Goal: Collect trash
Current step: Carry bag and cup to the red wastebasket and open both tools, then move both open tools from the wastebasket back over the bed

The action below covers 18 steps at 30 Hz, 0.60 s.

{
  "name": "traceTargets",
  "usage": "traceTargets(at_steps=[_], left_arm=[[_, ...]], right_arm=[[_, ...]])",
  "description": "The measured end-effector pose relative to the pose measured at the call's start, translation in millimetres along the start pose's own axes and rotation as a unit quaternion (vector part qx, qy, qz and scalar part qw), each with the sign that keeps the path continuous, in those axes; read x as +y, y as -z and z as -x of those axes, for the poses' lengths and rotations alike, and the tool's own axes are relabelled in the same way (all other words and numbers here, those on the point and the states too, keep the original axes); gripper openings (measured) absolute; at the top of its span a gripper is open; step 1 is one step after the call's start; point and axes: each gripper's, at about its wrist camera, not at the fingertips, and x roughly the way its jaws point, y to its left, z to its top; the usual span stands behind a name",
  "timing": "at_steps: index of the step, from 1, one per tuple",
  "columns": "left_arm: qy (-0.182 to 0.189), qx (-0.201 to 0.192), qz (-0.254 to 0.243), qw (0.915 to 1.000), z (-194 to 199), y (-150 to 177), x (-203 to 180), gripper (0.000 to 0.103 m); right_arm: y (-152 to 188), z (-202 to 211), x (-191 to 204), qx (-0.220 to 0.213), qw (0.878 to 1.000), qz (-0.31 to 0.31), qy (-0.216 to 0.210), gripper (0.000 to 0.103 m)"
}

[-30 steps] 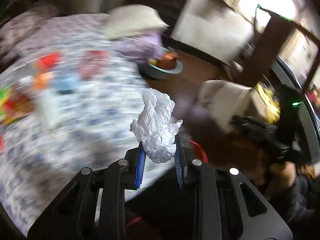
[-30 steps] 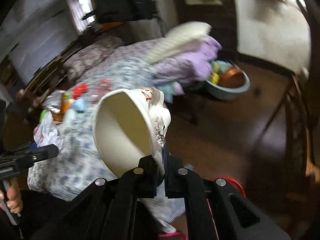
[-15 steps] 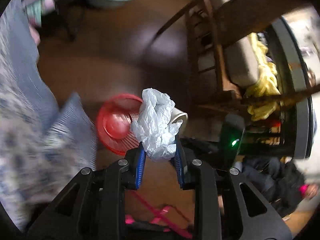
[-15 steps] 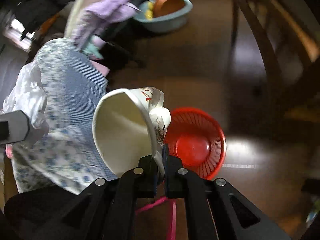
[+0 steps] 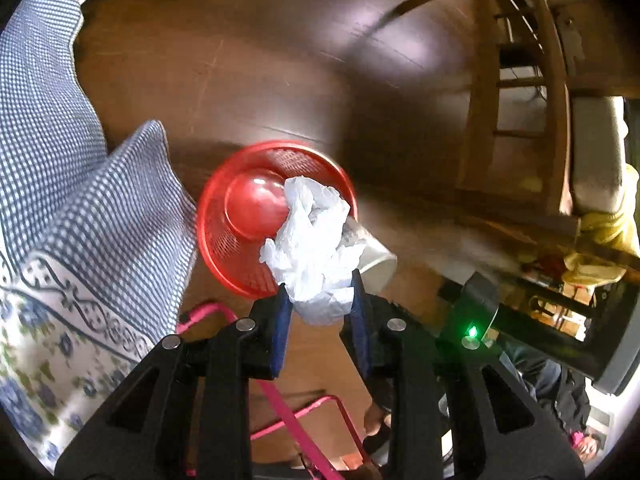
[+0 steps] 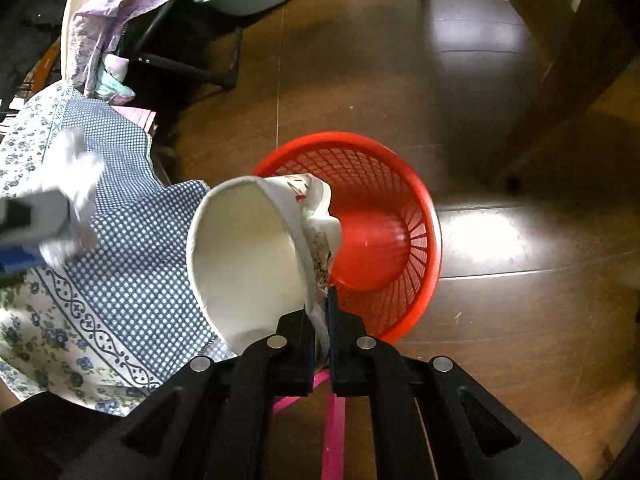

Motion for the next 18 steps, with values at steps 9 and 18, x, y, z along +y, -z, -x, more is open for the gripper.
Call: traceTargets(at_steps=[9,18], left_arm=[[-0.026,0.045,-0.010,0.9986,-24.0,7.8,-2.4,0.051],[-0.023,0.037,-0.010,0.9990,-22.8,14.4,-11.0,0.074]], right_arm=[[0.7,6.6,-9.6,-0.023,1.000,-0.013,0.013,0.054],[-2.9,28.6,-25.1,-0.036,0.998,-0.034,0.036,0.056]])
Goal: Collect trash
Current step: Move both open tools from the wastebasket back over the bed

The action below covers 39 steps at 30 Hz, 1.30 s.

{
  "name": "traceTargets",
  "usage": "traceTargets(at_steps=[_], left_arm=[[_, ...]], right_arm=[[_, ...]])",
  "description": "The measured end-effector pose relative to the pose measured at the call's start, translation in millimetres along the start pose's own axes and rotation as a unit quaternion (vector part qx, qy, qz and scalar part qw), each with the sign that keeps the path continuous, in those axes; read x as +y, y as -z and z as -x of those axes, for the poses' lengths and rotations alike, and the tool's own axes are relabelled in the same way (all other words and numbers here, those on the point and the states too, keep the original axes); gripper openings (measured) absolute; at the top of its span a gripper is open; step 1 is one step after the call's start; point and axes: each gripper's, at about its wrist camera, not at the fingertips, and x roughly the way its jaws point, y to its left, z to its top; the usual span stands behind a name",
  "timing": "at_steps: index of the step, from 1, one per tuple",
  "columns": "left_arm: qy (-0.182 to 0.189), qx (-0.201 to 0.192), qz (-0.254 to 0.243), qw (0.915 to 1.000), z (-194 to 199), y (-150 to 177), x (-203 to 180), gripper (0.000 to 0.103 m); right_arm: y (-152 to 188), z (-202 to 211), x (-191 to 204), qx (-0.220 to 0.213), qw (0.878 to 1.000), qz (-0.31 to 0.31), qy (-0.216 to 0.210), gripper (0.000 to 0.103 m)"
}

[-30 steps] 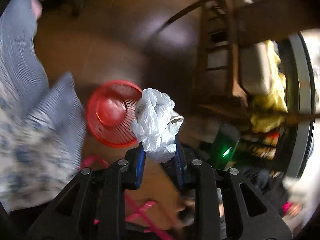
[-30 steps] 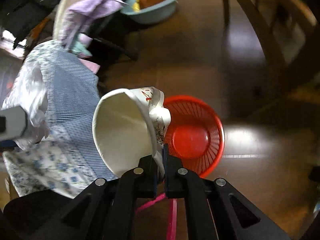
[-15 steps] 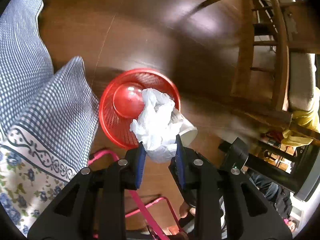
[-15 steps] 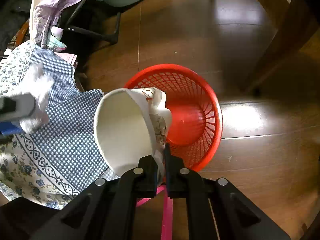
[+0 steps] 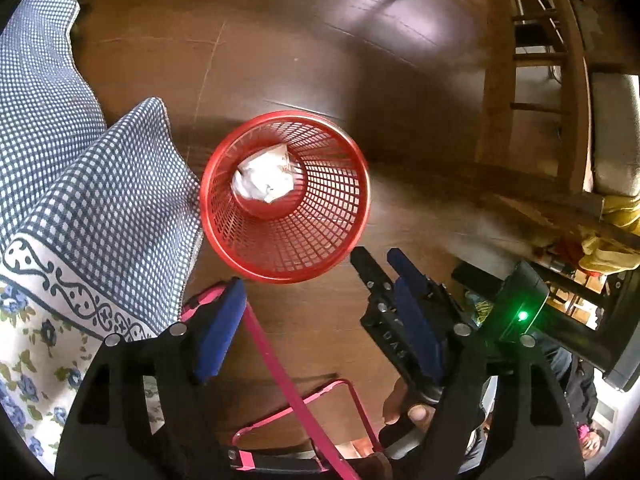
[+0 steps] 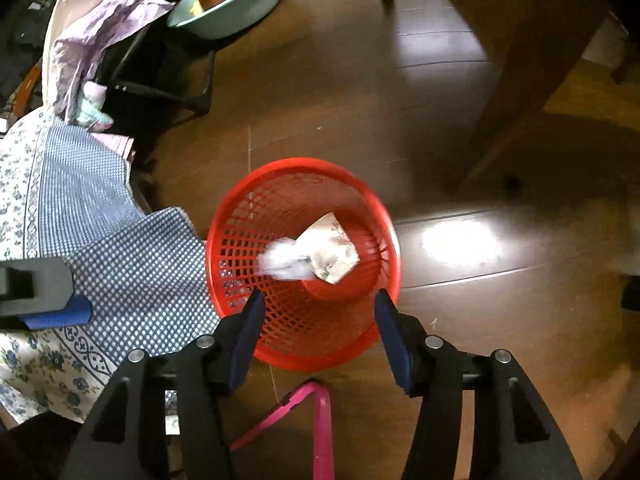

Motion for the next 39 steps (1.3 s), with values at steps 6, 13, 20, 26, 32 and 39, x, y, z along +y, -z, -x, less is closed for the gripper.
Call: traceTargets(at_steps=[6,13,20,26,32,39], left_arm=[[0.008,-0.024,0.003,0.9997,18.9,9.8,-1.1,0.074],[0.031,-0.135,-0.028,0.9899,88.1,30.6,-6.6,0.074],[0.027,-0.243,-0.074,0.9667,173.0,84.1,14.9,0.080],[-0.036,-0.358,-0.074,0.9300,244.0,143.0,59.0,0.088],[-0.086,-0.426,-0.017,0.9005,290.7,196.6,139.2,0.089],[-0.142,-0.461,0.064,0.8735,311.5,239.2,245.6,0.093]], right_arm=[[-3.5,22.6,4.7,-0.019,1.000,0.001,0.022,0.070],[-11.3,57.5,20.4,-0.050,0.998,0.009,0.033,0.076],[-18.7,114.4,74.5,-0.107,0.992,0.053,0.031,0.082],[-10.6,168.2,154.5,-0.166,0.979,0.121,0.006,0.087],[12.9,202.7,248.7,-0.196,0.958,0.207,-0.017,0.096],[37.9,214.7,339.2,-0.194,0.941,0.274,-0.041,0.097]])
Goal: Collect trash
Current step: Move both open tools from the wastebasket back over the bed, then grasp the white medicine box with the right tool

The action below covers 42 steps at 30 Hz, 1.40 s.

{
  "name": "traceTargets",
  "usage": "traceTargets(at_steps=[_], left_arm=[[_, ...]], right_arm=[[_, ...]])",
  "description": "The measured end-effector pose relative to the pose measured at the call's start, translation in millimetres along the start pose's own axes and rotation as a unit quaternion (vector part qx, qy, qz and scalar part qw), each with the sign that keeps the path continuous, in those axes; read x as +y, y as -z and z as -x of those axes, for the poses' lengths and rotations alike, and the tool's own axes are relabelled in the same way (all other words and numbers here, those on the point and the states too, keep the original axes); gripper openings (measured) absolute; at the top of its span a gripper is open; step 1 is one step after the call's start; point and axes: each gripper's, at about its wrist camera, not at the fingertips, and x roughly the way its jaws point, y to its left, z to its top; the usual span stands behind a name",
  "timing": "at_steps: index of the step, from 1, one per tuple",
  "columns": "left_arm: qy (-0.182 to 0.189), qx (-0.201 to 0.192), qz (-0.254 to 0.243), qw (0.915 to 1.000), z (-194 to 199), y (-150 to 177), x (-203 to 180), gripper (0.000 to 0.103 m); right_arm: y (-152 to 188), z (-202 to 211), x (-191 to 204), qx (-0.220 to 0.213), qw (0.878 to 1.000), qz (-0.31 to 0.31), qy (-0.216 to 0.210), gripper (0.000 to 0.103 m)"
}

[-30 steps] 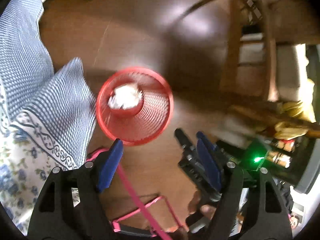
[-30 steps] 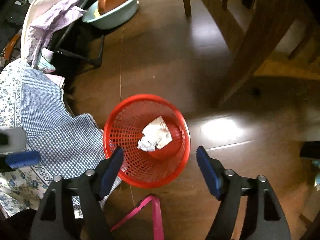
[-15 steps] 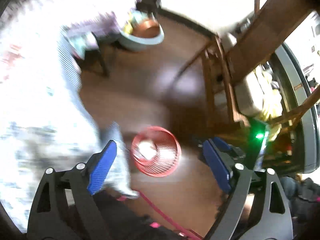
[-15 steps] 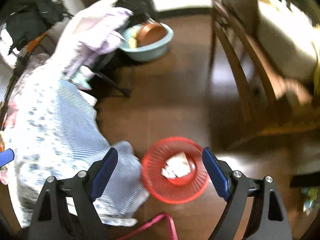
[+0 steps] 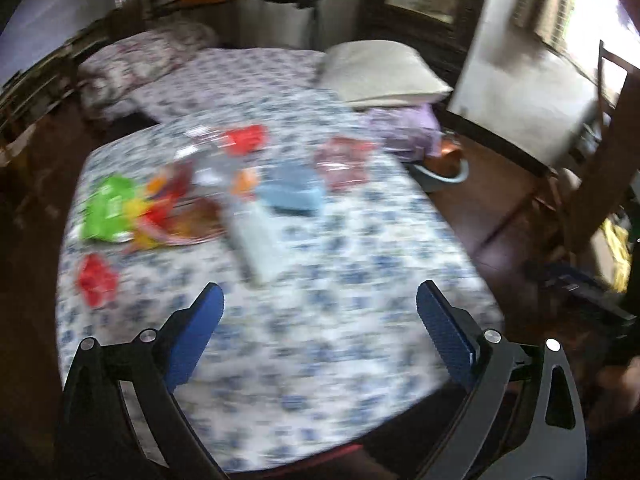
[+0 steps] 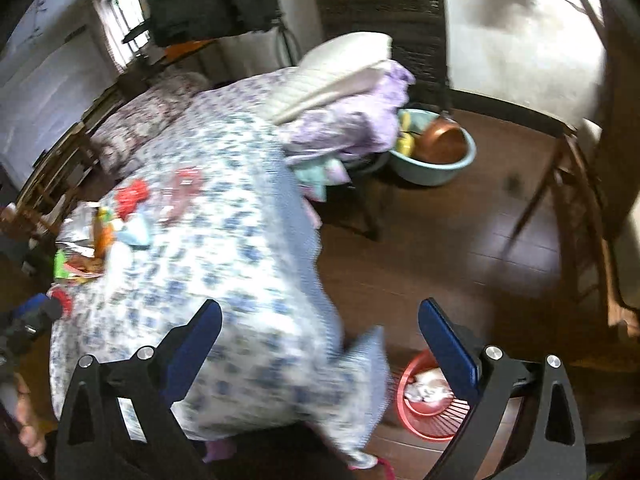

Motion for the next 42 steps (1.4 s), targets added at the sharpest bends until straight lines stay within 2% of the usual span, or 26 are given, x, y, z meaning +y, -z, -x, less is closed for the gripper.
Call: traceTargets(at_steps=[3,6,9,12,17,21,25,26,27,28,29,31,32,36,42], left_arm=[[-0.011,-0.006,0.025,0.9996,-3.8,5.2,41.5,0.093],[0.001,-0.032,0.045,0.9985,3.3,16.3,81.6,0.093],[0.004,-0.038,0.081,0.9960,10.8,20.6,117.8,0.093],[-0.012,-0.044,0.100,0.9940,18.2,18.4,136.9,0.093],[-0.060,-0.038,0.152,0.9858,18.2,18.3,173.7,0.093],[-0.047,-0.028,0.171,0.9837,13.6,20.0,182.4,0.093],[-0.073,-0.003,0.152,0.9857,-3.3,16.7,183.3,0.093],[-0.074,0.002,0.153,0.9855,-6.8,16.9,184.9,0.093],[-0.074,0.007,0.154,0.9853,-9.6,18.0,187.3,0.093],[-0.074,0.014,0.157,0.9847,-13.2,19.4,191.1,0.093],[-0.075,0.019,0.161,0.9838,-16.1,20.7,195.3,0.093],[-0.078,0.024,0.174,0.9814,-19.2,23.5,204.7,0.093],[-0.078,0.027,0.181,0.9799,-20.2,25.5,209.7,0.093],[-0.075,0.038,0.211,0.9738,-25.0,31.4,223.2,0.094],[-0.070,0.050,0.214,0.9730,-32.0,34.4,221.4,0.093]], right_arm=[[-8.2,-1.6,36.2,-0.008,1.000,0.018,-0.011,0.097],[-6.8,-13.1,77.0,0.009,0.998,0.047,-0.027,0.097],[-2.6,-30.5,126.5,0.029,0.994,0.089,-0.058,0.097],[2.7,-47.7,164.1,0.044,0.988,0.123,-0.076,0.097],[10.0,-83.1,215.7,0.079,0.978,0.170,-0.089,0.097],[13.3,-93.4,240.9,0.071,0.970,0.219,-0.084,0.097],[9.6,-106.6,253.0,0.066,0.967,0.229,-0.085,0.097],[9.3,-111.0,256.8,0.070,0.966,0.230,-0.091,0.092],[8.8,-115.3,259.8,0.073,0.965,0.232,-0.094,0.080],[8.2,-117.7,262.0,0.071,0.965,0.236,-0.089,0.077],[7.9,-116.9,263.8,0.056,0.965,0.245,-0.080,0.066],[7.3,-118.0,263.7,0.044,0.964,0.252,-0.072,0.056],[7.1,-116.3,260.1,0.040,0.965,0.250,-0.072,0.047],[6.4,-103.4,235.8,0.054,0.970,0.214,-0.100,0.046],[4.7,-79.1,205.0,0.067,0.976,0.171,-0.113,0.047]])
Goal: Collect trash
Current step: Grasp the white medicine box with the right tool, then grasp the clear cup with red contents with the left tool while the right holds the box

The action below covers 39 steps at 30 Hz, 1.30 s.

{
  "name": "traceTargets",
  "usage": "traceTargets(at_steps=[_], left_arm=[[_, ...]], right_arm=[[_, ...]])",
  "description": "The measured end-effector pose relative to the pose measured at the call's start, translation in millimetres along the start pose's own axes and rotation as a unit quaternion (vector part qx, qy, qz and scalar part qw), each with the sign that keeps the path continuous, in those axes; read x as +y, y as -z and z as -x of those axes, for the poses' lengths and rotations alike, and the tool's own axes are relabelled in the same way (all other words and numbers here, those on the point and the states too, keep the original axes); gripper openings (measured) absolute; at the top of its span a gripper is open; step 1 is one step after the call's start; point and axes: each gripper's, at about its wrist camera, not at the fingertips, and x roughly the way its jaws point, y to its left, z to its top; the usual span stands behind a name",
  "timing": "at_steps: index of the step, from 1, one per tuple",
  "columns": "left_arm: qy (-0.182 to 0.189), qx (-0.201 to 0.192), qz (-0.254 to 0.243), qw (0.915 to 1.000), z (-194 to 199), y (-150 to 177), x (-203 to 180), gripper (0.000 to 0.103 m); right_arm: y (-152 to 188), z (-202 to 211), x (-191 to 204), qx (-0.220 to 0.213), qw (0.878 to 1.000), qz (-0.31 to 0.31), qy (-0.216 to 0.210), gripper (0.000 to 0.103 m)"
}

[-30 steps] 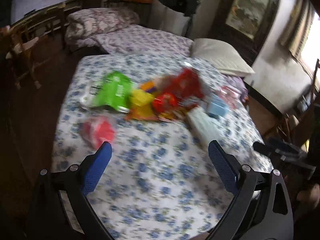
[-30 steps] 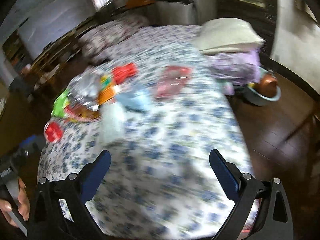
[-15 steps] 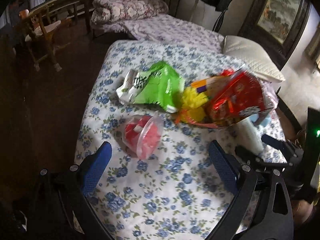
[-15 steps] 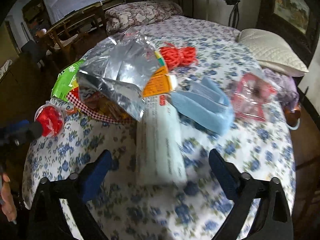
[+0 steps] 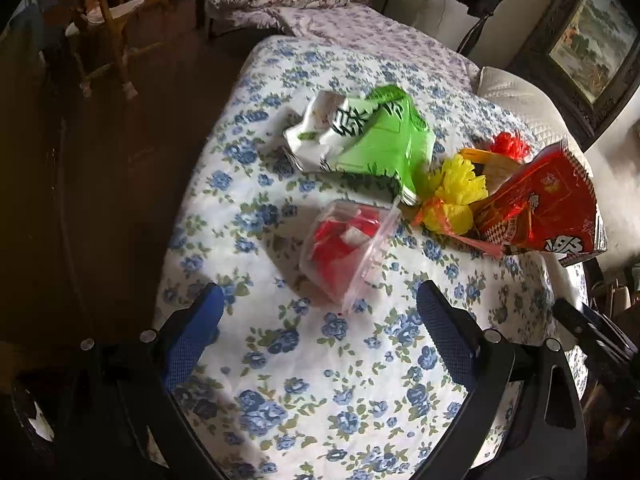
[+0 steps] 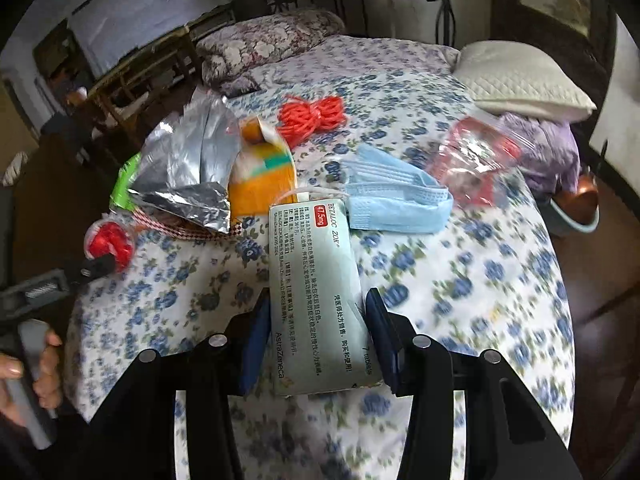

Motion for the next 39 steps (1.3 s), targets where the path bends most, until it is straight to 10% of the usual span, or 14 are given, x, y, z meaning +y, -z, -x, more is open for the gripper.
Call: traceTargets(at_steps=[17,23,30,35,39], left_arm=[[-0.005,-0.021,-0.009,0.9997,-15.5,-18.3,-4.0,0.093],[-0.029,-0.043,-0.044,0.9977,-15.9,-15.0,-11.5,0.076],[-0.055,-0.057,-0.080,0.9936,-13.4,-6.8,-18.3,0.047],[-0.078,-0.084,-0.095,0.9890,1.2,-2.3,-22.0,0.047],[-0.029,-0.079,-0.070,0.9940,14.6,3.0,-21.0,0.047]], right_arm=[[35.0,4.4,-0.8,0.010,1.000,0.007,-0.005,0.067],[31.8,-6.3,13.9,-0.012,0.998,0.052,0.041,0.067],[42.1,-2.9,28.9,-0.024,0.992,0.104,0.061,0.044],[43.6,5.8,26.9,-0.024,0.995,0.091,0.036,0.044],[40.3,12.0,21.5,-0.028,0.997,0.070,0.011,0.044]])
